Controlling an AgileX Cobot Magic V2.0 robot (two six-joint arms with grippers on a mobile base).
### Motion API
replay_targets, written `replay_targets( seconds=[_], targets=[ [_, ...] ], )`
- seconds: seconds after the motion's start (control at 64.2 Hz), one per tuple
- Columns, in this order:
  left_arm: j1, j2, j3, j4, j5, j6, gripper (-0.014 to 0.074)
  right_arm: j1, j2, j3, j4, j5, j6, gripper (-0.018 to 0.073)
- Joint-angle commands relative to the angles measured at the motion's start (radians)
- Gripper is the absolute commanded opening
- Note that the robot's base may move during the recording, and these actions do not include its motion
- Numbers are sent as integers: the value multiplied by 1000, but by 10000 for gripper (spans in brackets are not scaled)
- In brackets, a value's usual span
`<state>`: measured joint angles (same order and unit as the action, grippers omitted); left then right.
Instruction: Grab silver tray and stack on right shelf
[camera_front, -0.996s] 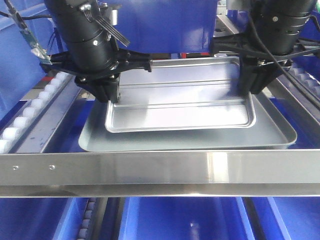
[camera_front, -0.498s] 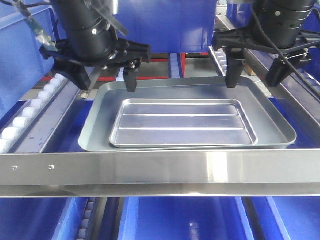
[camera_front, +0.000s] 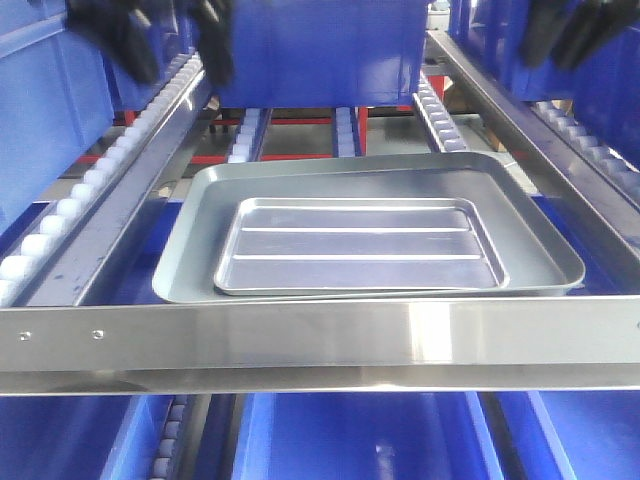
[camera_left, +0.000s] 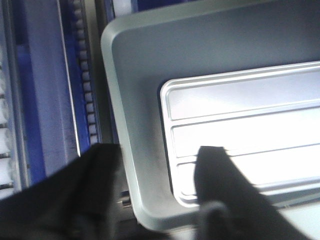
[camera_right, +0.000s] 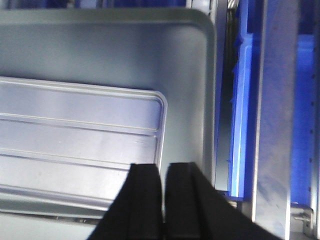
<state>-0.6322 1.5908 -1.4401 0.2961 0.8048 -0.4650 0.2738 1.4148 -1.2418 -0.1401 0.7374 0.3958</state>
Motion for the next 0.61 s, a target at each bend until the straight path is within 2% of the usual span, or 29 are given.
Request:
replay_targets(
  seconds=[0.0, 0.062, 0.14, 0.233, 0.436, 0.592],
  targets=[
    [0, -122, 22, 0, -28, 43, 27, -5, -112, 23, -18, -51, -5, 52],
    [0, -191, 94, 0, -43, 62, -112, -5, -176, 85, -18, -78, -8, 57],
    [0, -260, 183, 2, -76, 62, -79, -5, -243, 178, -18, -114, -22, 57],
    [0, -357, 326, -10, -149, 62, -90, -5, -339, 301, -18, -180, -33, 57],
    [0, -567, 675, -23, -435, 62, -90, -5, -560, 584, -18, -328, -34, 57],
    [-11, -732, 882, -16, -641, 62, -91, -4, -745, 754, -21, -408, -61, 57]
  ],
)
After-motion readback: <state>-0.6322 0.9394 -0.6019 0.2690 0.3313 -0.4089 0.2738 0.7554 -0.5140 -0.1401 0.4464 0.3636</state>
